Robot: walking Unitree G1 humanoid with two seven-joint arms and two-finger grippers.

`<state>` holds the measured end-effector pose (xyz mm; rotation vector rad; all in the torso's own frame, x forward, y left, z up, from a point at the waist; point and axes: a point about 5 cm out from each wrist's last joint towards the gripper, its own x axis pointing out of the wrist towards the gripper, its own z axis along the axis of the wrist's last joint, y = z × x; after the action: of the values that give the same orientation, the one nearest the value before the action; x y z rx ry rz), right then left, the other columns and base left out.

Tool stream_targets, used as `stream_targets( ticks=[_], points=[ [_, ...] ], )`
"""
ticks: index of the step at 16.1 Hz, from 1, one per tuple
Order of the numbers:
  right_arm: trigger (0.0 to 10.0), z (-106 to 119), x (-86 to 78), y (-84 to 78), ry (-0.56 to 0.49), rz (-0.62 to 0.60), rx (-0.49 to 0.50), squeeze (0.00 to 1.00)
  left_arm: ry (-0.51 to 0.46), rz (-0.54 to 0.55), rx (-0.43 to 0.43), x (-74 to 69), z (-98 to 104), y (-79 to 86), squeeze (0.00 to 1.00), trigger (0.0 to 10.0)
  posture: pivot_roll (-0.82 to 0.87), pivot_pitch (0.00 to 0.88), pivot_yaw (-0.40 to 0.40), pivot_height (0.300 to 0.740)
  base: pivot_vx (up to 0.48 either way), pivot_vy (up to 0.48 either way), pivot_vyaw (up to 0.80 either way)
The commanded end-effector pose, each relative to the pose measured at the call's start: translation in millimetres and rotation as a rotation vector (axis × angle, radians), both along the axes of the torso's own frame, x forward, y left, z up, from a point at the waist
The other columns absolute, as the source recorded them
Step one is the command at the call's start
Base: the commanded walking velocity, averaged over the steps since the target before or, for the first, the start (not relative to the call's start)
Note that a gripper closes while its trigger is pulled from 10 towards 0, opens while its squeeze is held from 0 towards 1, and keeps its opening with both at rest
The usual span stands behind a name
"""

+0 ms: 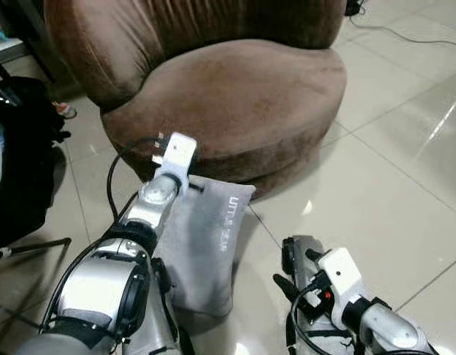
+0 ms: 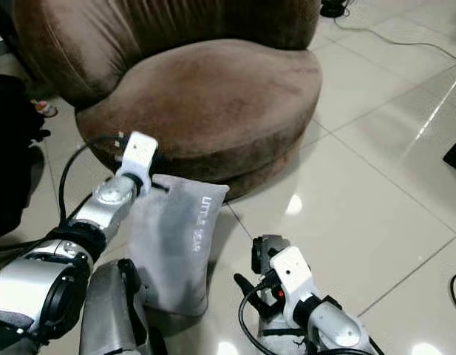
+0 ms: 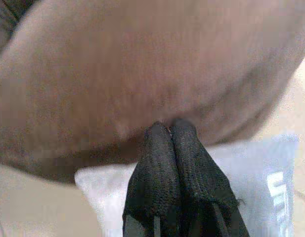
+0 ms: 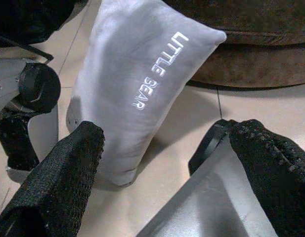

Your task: Move the pillow to the sofa from floor

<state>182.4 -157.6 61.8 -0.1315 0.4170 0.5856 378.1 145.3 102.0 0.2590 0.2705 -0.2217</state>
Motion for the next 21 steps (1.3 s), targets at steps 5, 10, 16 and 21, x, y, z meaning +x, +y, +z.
stream_targets(
  ticks=[5,10,16,21],
  points=[
    [10.0,8,50.2,3.5,-0.102,-0.045,0.0,0.0,-0.049,0.253,-0.194,-25.9,-19,50.7,0.0,10.0,-0.24,0.0,0.125,0.438,0.0,0.0,0.0],
    [10.0,13,100.4,35.0,-0.162,0.043,0.021,0.0,-0.071,0.246,-0.295,-66.9,-28,15.8,0.88,10.0,-0.09,0.0,0.052,0.438,0.0,0.0,0.0],
    [10.0,-3,115.5,51.4,-0.15,0.09,0.023,0.0,-0.068,0.292,-0.275,-82.0,-22,5.6,1.0,10.0,-0.03,0.0,0.024,0.438,0.0,0.0,0.0],
    [10.0,-8,119.7,53.9,-0.159,0.087,0.027,0.0,-0.058,0.274,-0.248,-79.5,-20,0.2,1.0,10.0,-0.04,0.0,0.032,0.438,0.0,0.0,0.0]
  ],
)
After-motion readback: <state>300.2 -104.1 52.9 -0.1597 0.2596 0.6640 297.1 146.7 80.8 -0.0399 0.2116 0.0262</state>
